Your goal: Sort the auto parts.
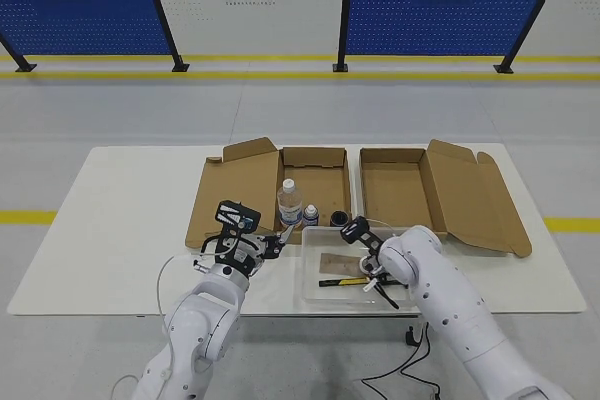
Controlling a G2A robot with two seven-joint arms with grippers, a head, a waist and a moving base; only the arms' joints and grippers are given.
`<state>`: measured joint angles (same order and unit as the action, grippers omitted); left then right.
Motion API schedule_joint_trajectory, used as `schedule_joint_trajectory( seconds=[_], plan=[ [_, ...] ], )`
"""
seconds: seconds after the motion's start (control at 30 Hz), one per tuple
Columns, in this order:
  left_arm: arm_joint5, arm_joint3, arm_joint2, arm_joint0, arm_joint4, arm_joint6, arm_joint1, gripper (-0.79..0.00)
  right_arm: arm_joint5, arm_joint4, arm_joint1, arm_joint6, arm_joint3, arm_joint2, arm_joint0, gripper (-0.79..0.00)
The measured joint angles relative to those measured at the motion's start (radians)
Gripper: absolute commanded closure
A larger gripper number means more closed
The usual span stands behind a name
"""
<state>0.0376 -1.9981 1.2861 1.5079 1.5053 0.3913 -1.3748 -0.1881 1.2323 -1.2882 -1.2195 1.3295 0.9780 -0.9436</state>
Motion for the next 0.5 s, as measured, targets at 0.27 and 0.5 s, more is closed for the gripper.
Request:
schedule_joint_trajectory(
  seconds=[0.27, 0.5],
  plan=[
    [0.0, 0.0, 0.0, 0.0, 0.0, 0.0, 0.0, -0.785, -0.043, -0.145, 0.031, -0.033, 0.191, 0.147, -0.094, 0.0],
    [0.0, 0.0, 0.0, 0.0, 0.0, 0.0, 0.0, -0.785, -0.115, -0.604, 0.043, -0.085, 0.204, 0.281, -0.152, 0.0]
  ],
)
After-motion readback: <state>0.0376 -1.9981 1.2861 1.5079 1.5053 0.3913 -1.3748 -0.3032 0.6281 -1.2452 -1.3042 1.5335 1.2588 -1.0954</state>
